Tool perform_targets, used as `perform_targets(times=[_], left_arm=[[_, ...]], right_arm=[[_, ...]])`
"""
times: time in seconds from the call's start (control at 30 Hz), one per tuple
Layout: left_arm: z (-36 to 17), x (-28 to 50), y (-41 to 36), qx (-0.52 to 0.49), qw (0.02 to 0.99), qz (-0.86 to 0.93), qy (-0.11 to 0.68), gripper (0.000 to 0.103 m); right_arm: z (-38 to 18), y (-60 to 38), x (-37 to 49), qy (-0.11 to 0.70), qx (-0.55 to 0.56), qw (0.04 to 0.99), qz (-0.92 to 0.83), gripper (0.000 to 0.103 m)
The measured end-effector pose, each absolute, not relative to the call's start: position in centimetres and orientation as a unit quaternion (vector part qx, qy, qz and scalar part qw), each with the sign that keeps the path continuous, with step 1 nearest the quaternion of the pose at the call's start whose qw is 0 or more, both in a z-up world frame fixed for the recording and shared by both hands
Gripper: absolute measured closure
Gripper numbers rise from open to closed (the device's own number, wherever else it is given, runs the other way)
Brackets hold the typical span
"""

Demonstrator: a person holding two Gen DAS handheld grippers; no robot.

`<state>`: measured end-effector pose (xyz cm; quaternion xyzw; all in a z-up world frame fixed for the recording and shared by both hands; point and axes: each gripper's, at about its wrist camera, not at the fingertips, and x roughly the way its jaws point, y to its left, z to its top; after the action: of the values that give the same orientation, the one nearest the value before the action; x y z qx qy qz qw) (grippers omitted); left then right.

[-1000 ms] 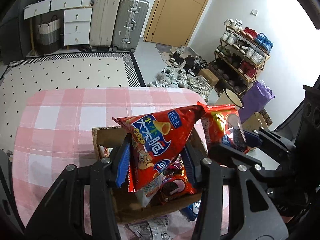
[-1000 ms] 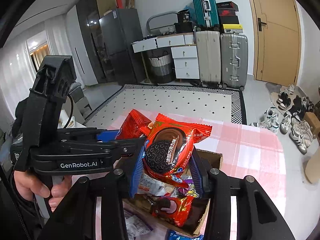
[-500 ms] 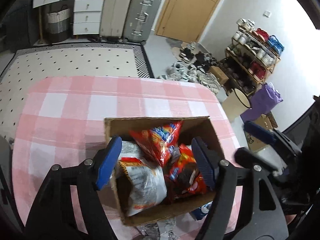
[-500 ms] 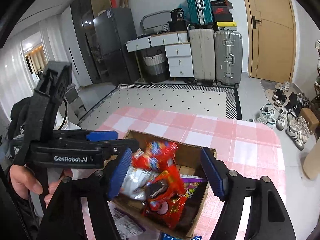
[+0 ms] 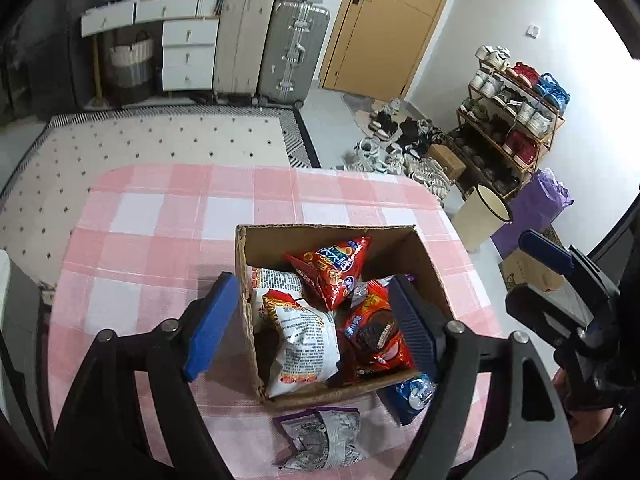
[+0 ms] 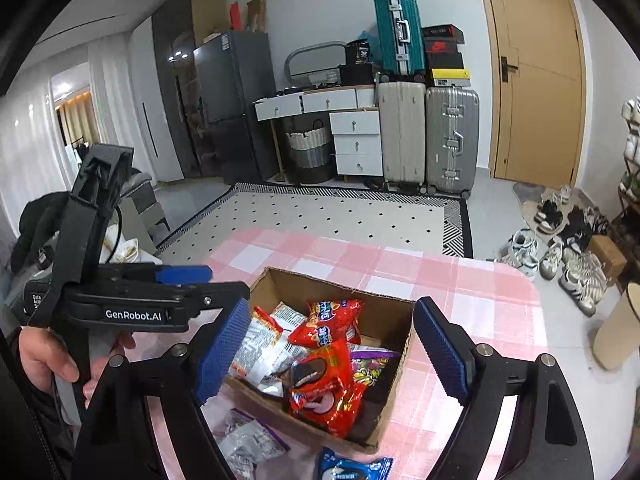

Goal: Organize snacks
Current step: 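Withdraw both grippers from the box toward the last two packets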

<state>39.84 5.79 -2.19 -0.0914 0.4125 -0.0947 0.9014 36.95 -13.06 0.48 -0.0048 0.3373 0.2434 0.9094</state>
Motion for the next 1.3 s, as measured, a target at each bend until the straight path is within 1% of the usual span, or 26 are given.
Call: perform_targets(times=[0.23,0.47,0.67,0.73,0.77,0.8,0.83,1.13,1.3], left_arm=[[-0.3,36.9,5.4,-0.080,0.912,-0.086,0.394,0.022],[1.6,33.0,5.1,-0.076,0.922,-0.083,0.369,0.017],[2.1,30.2,4.8,-0.075,0.924,-0.084,0.365,0.015],[2.2,29.2,4.9,-0.074,0.926,-0.073,0.363,0.012],[2.4,28.7,5.1,-0.073,0.930,-0.059,0.356,0.008],[2.4,28.3,5.2,-0.074,0.932,-0.055,0.350,0.002],[2.6,27.5,5.3,-0.076,0.936,-0.051,0.340,0.001],[1.6,24.2,5.4,-0.074,0.936,-0.050,0.340,0.001],[0.2,22.9,5.0,-0.082,0.932,-0.053,0.348,0.001]], right_arm=[[1.8,-13.4,34.3,0.319,-0.012,0.917,0.240,0.015],[3.0,-14.0,31.6,0.303,-0.011,0.923,0.238,0.010],[3.4,-14.4,29.3,0.296,-0.011,0.926,0.233,0.007],[3.5,-14.7,28.7,0.296,-0.007,0.926,0.233,0.007],[3.5,-14.8,28.4,0.296,-0.005,0.927,0.232,0.006],[3.4,-14.9,28.2,0.297,-0.003,0.927,0.231,0.006],[3.4,-15.1,27.8,0.297,-0.002,0.927,0.230,0.006],[2.8,-16.6,24.7,0.299,0.015,0.928,0.220,0.005],[2.0,-17.4,22.6,0.302,0.024,0.929,0.213,0.003]])
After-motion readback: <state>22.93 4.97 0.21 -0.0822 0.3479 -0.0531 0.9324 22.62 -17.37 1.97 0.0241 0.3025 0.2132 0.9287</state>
